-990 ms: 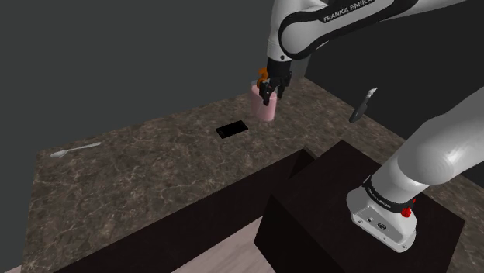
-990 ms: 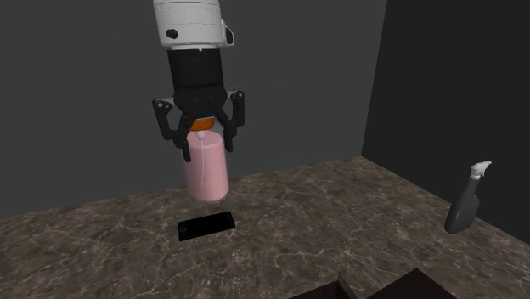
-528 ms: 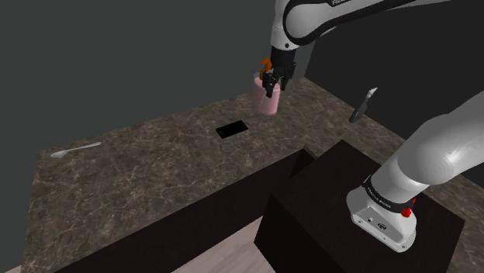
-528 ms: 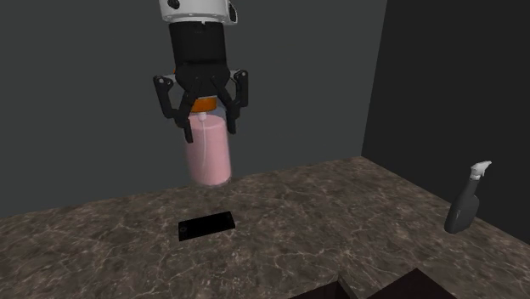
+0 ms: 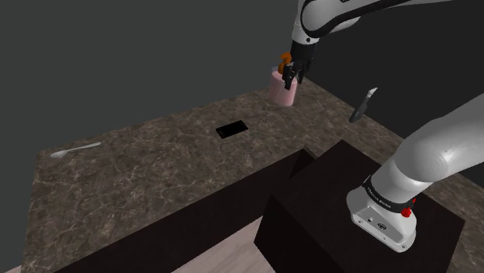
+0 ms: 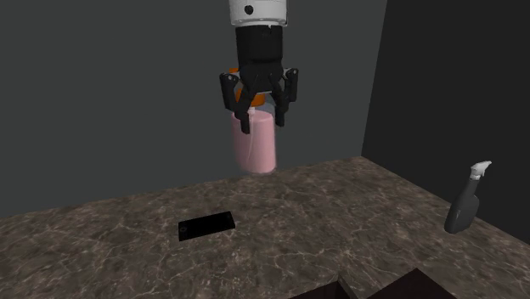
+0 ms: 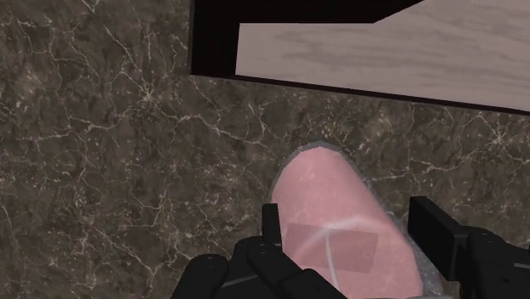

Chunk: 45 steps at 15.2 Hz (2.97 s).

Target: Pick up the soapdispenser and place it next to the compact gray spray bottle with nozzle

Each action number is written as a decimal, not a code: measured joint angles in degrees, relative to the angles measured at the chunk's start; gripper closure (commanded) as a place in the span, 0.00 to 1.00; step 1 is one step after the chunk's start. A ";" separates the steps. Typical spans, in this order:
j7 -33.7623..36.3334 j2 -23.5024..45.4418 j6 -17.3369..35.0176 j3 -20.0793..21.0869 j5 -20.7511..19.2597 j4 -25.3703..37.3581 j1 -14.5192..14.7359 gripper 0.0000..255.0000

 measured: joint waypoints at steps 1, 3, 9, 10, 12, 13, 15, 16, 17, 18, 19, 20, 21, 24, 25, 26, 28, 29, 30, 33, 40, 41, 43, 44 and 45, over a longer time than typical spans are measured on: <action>-1.40 0.03 0.21 -0.94 -0.31 -0.12 -0.64 1.00; -4.54 -0.41 -0.05 -3.07 -0.94 -0.20 -2.06 1.00; -12.60 1.65 0.78 -8.46 -2.61 1.32 -5.73 1.00; -13.95 1.92 0.58 -9.32 -2.83 1.87 -6.32 1.00; -16.97 3.58 1.07 -11.28 -3.21 3.17 -7.62 1.00; -18.48 3.97 0.74 -12.22 -3.37 3.98 -8.27 1.00; -21.24 5.77 0.83 -13.89 -3.45 5.83 -9.38 1.00; -22.80 6.83 0.58 -14.79 -3.41 7.21 -9.98 1.00; -24.31 7.65 0.52 -15.66 -3.38 8.17 -10.59 1.00; -25.56 8.42 0.30 -16.35 -3.30 9.21 -11.07 1.00; -26.85 9.31 0.21 -17.06 -3.19 10.24 -11.59 1.00; -28.28 10.44 -0.08 -17.81 -2.98 11.69 -12.13 1.00; -29.50 11.33 -0.18 -18.44 -2.81 12.73 -12.61 1.00; -34.21 15.38 -0.17 -20.73 -1.78 16.82 -14.55 1.00; -35.32 16.81 -0.44 -21.18 -1.33 18.55 -14.99 1.00; -36.81 17.98 -0.54 -21.80 -0.92 19.82 -15.66 1.00; -39.80 21.02 -1.07 -22.94 0.17 23.35 -17.08 1.00; -41.13 22.25 -1.51 -23.41 0.66 24.99 -17.77 1.00; -42.67 23.89 -2.03 -23.91 1.30 27.10 -18.59 1.00; -46.38 28.25 -3.10 -24.91 3.04 32.34 -20.82 1.00; -54.78 41.91 -9.41 -26.06 8.09 51.67 -28.28 1.00; -55.55 44.09 -10.78 -26.03 8.75 55.16 -29.42 1.00; -56.93 47.38 -12.15 -25.97 9.73 59.75 -31.35 1.00; -57.15 48.18 -12.06 -25.88 9.96 60.42 -31.67 1.00; -57.25 48.76 -11.82 -25.80 10.13 60.74 -31.83 1.00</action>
